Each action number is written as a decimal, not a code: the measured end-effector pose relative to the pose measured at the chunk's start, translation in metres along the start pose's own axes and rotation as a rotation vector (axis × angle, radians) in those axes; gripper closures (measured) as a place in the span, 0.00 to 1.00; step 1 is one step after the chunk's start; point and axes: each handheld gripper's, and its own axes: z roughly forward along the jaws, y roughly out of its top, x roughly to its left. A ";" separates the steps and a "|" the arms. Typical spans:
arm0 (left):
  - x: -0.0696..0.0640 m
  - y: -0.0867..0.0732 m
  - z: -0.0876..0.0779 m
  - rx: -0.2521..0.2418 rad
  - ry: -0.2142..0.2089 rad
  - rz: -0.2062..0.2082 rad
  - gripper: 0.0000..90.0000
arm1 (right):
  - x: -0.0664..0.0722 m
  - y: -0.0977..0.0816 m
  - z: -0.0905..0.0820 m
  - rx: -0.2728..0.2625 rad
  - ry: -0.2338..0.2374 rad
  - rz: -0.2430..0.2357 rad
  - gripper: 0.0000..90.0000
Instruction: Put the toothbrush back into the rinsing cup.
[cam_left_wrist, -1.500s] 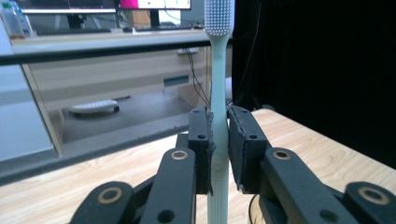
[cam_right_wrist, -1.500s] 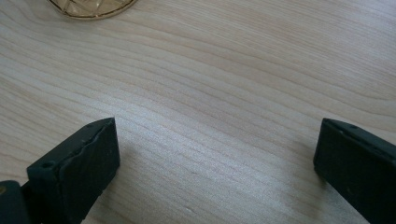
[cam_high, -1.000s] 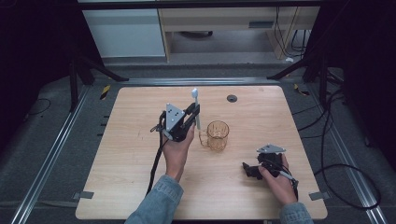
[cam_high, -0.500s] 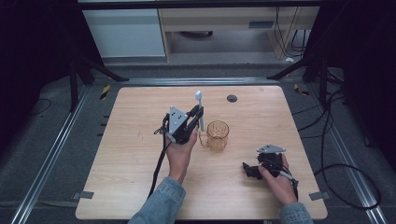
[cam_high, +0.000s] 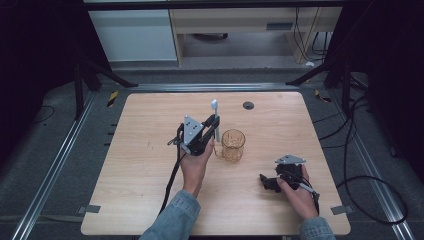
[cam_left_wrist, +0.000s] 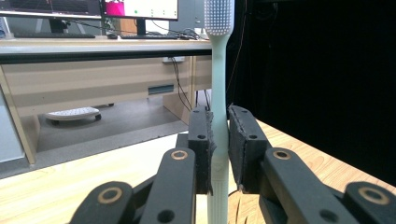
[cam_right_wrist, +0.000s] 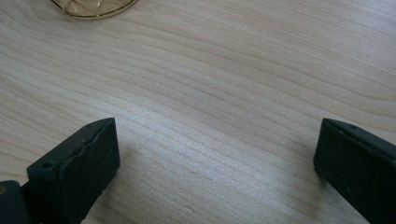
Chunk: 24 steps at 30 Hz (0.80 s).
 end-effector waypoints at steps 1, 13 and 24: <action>0.000 -0.001 0.001 0.001 -0.002 0.002 0.88 | 0.000 0.000 0.000 0.000 0.000 0.000 0.01; -0.002 -0.010 0.004 0.004 0.000 -0.005 0.88 | 0.000 0.000 0.000 0.001 0.001 -0.004 0.01; -0.001 -0.021 0.003 0.017 0.010 -0.011 0.88 | -0.001 0.000 0.000 0.001 0.001 -0.006 0.01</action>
